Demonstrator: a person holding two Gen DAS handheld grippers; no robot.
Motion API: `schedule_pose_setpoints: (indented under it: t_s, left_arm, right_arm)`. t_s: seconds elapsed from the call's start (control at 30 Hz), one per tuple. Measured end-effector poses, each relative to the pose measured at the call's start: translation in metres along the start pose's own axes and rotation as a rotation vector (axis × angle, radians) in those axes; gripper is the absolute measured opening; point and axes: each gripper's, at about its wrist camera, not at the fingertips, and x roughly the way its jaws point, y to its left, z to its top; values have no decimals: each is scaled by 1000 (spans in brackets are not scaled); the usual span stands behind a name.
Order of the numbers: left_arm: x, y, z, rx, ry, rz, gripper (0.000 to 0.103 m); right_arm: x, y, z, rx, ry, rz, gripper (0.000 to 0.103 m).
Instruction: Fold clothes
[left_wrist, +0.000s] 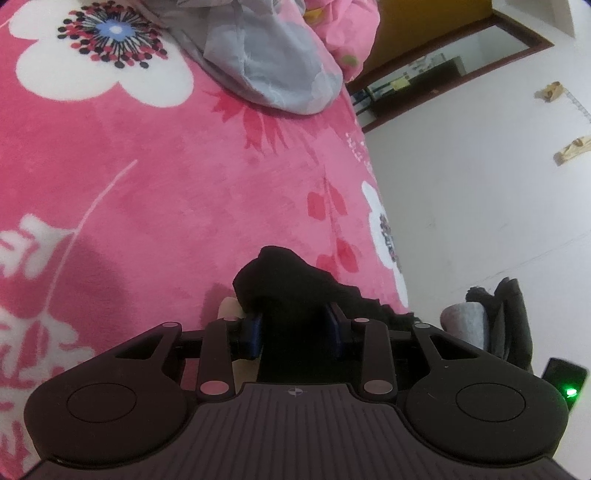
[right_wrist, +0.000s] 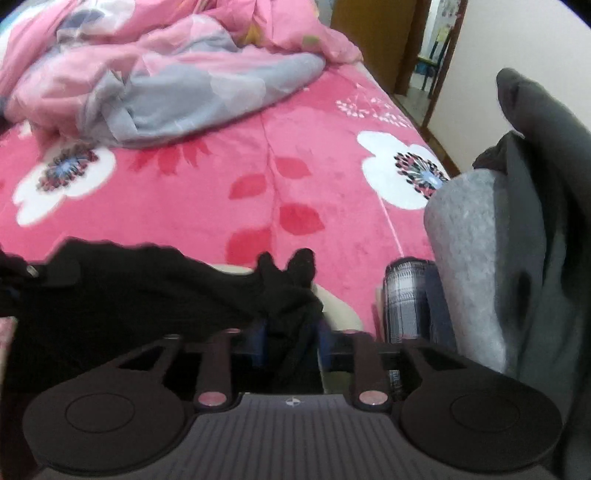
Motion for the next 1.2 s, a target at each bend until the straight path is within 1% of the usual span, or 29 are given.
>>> schedule_pose_setpoints:
  t_s: [0.07,0.1,0.17,0.23,0.27,0.33,0.4,0.43,0.47,0.53,0.6,0.7,0.77,0.83,0.87,0.9,0.93,0.97,1.03,1.07,1.13,1.2]
  left_arm:
    - [-2,0,3,-7,9,4,34]
    - [-4,0,4,-13,13,8,34]
    - [-7,0,7,-31,20,18,35]
    - [-13,-1,10,-41,23,20,41]
    - [-16,-1,11,-46,24,21,43]
    - [-20,-2,13,-36,31,22,44]
    - [-23,-2,15,-17,36,28,44]
    - [-26,-2,16,-8,32,35,44]
    - [-28,-2,17,1,28,42,44]
    - [-34,-2,19,22,12,60,44]
    - [-43,-4,20,53,-24,98,44]
    - [-51,-8,23,84,-26,128,44]
    - [-55,-14,24,115,-13,136,44]
    - [-56,-25,21,188,12,127,44]
    - [-55,-31,18,230,26,121,44]
    - [-53,-38,14,275,42,114,44]
    - [-50,-45,8,323,60,104,44]
    - [-46,-53,1,371,78,94,44]
    - [-38,-68,-11,467,114,73,44]
    - [-34,-75,-18,514,132,63,44]
    - [-26,-90,-32,611,167,43,44]
    - [-14,-102,-48,703,192,37,44]
  right_arm:
    - [-12,-4,2,18,-30,2,46]
    - [-21,-6,3,29,-50,10,47]
    - [-37,-10,4,48,-71,42,51]
    - [-55,-10,3,54,-90,61,52]
    - [-69,-9,1,48,-107,65,52]
    - [-98,-8,-3,45,-147,41,53]
    - [-130,-11,-13,78,-181,19,54]
    - [-143,-14,-20,104,-185,8,54]
    - [-157,-19,-30,144,-174,-8,54]
    - [-177,-28,-54,237,-122,-45,54]
    - [-186,-36,-80,339,-43,-73,52]
    - [-183,-46,-117,507,49,-76,51]
    - [-171,-53,-137,632,87,-56,50]
    - [-157,-61,-155,781,103,-35,48]
    - [-150,-64,-162,844,103,-5,46]
    - [-143,-67,-168,901,97,13,45]
    - [-137,-66,-170,927,92,15,45]
    - [-133,-66,-172,933,85,20,43]
    - [-129,-64,-176,935,69,28,41]
    - [-128,-63,-177,925,65,40,41]
    - [-121,-61,-172,892,64,62,36]
    - [-119,-59,-168,859,55,100,9]
